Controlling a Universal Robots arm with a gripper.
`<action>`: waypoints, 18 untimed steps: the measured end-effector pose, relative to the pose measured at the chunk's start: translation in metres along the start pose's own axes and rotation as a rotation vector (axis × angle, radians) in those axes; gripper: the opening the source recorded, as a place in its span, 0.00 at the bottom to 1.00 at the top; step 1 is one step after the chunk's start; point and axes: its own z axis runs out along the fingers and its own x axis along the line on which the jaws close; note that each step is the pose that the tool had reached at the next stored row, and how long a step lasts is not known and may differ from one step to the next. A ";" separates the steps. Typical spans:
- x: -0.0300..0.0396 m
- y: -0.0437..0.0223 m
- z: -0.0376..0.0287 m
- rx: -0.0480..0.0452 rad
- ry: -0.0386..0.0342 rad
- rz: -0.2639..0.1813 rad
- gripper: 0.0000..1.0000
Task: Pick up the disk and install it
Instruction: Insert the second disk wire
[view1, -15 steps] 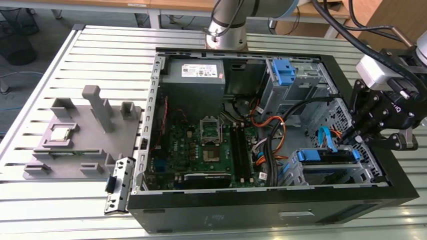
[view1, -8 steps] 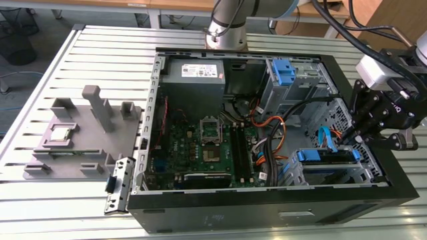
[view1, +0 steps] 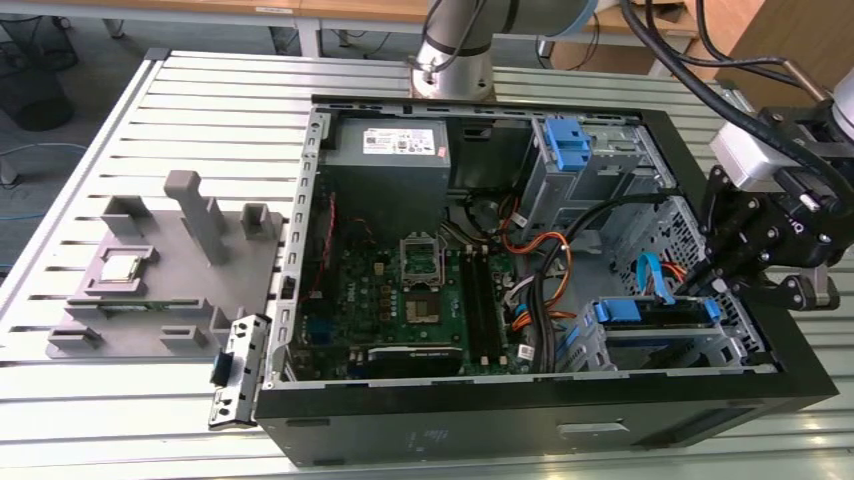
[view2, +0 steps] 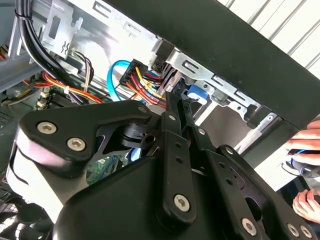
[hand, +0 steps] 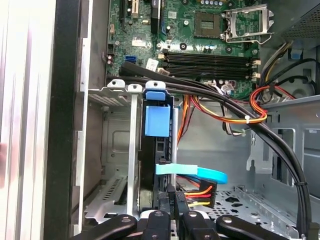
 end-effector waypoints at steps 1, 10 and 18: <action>0.0005 0.0008 0.0002 0.0018 -0.0002 -0.002 0.16; 0.0032 0.0068 0.0030 0.0180 -0.0037 -0.021 0.16; 0.0049 0.0114 0.0052 0.0338 -0.0069 -0.042 0.16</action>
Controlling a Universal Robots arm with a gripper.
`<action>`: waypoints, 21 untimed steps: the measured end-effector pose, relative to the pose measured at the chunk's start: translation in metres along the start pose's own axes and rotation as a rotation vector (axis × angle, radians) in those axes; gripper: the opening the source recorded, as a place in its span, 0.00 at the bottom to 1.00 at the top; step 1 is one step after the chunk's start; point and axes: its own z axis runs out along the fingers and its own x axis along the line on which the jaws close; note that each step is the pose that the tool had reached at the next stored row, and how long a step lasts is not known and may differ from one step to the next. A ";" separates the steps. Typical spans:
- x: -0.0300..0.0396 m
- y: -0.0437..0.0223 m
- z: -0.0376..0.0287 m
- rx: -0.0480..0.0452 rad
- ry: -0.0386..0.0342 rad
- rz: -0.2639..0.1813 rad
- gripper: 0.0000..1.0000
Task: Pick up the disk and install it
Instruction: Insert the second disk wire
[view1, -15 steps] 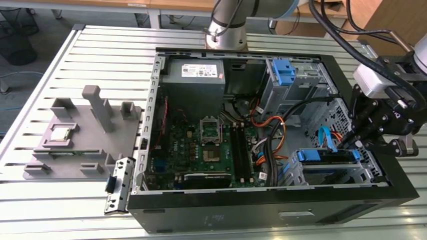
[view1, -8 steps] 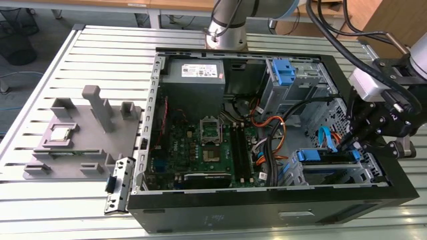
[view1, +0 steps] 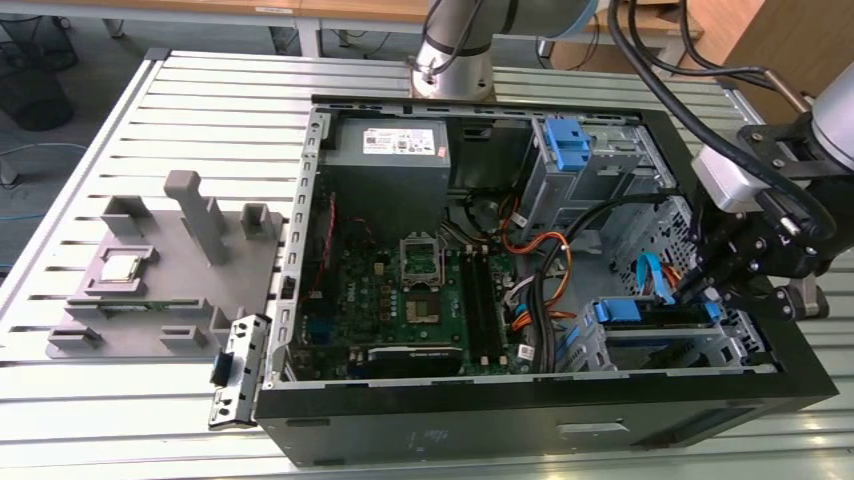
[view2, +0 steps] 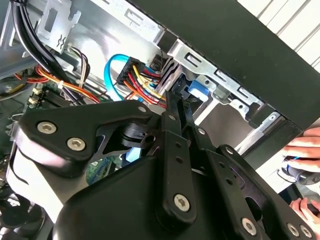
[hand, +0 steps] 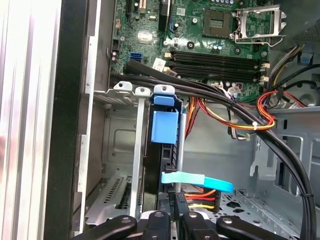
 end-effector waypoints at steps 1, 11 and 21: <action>0.0002 0.0011 0.0001 0.0017 -0.0001 -0.001 0.16; 0.0026 0.0049 0.0011 0.0140 -0.0011 -0.011 0.16; 0.0025 0.0050 -0.0005 0.0142 -0.0015 -0.011 0.16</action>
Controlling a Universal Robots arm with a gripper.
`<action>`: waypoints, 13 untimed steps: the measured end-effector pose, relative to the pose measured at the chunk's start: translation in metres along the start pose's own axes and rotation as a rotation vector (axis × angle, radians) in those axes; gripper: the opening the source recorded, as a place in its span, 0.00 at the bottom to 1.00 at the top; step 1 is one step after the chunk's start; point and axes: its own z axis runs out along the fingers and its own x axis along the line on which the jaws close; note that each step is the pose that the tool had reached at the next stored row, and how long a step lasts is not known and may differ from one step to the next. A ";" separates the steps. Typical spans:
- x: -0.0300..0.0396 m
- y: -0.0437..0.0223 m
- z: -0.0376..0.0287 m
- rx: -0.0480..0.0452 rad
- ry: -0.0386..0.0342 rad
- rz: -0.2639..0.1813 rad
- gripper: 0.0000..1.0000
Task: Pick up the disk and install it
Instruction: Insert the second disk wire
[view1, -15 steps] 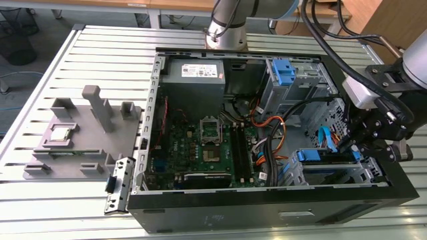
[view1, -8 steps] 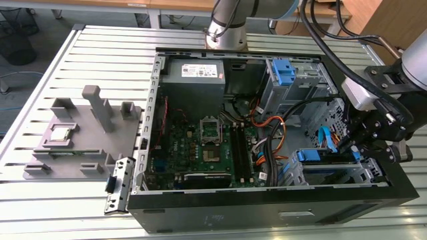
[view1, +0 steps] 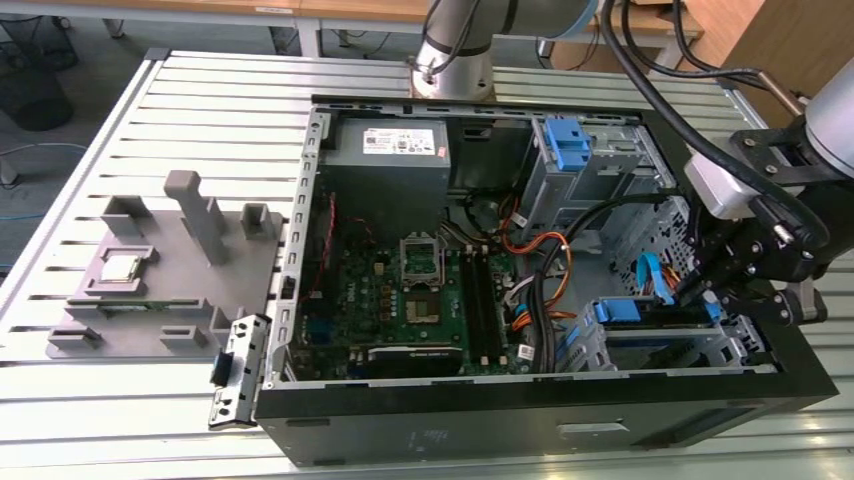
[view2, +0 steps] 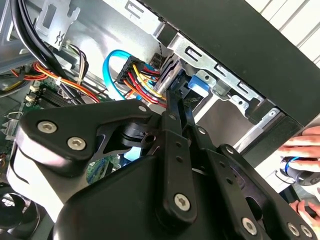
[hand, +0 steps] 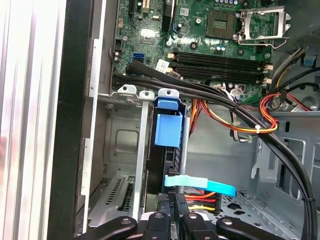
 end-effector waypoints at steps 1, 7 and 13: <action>0.0000 0.0000 -0.0001 0.0000 0.0000 0.000 0.16; 0.0012 -0.0002 0.0001 0.0013 0.0010 0.025 0.16; 0.0014 -0.0002 0.0020 0.0021 0.0015 0.040 0.16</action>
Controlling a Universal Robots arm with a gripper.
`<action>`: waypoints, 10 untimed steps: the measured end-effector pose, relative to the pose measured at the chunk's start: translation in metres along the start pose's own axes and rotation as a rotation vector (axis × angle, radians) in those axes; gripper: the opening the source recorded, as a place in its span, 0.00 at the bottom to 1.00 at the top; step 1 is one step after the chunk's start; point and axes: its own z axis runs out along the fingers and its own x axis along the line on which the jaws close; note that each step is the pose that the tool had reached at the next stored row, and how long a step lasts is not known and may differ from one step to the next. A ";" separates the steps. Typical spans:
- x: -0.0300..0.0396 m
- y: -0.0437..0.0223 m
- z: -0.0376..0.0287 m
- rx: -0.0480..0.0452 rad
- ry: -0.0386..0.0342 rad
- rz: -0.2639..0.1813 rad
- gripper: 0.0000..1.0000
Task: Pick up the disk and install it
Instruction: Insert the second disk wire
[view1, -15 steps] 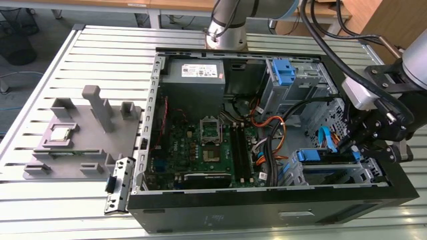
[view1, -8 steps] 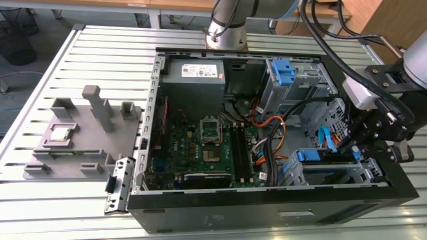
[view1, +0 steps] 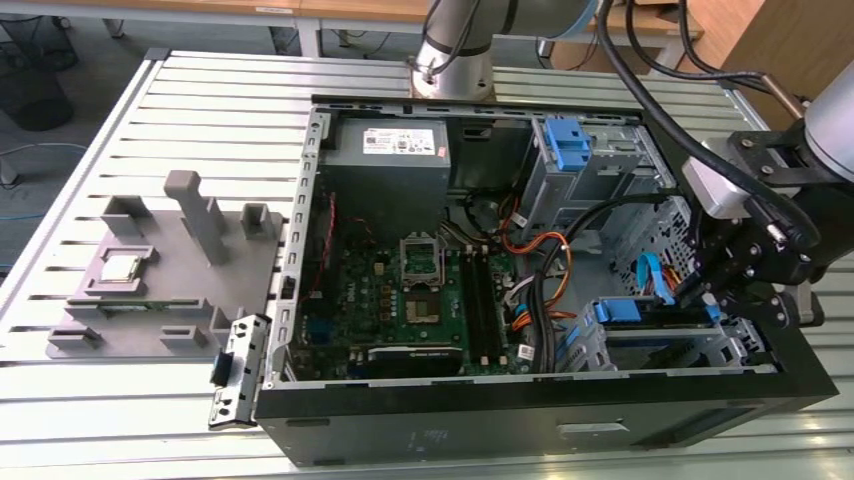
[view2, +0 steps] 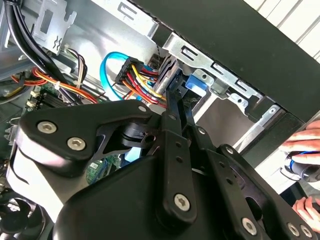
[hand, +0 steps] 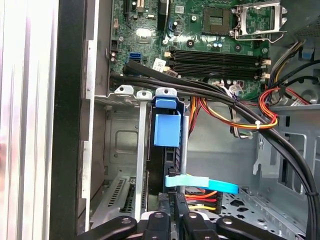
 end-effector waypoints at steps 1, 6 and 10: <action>0.0000 0.0000 0.0001 0.0000 0.0000 0.000 0.16; 0.0001 0.0001 0.0029 0.0000 -0.0004 0.000 0.16; 0.0002 0.0001 0.0041 0.0000 -0.0006 0.000 0.16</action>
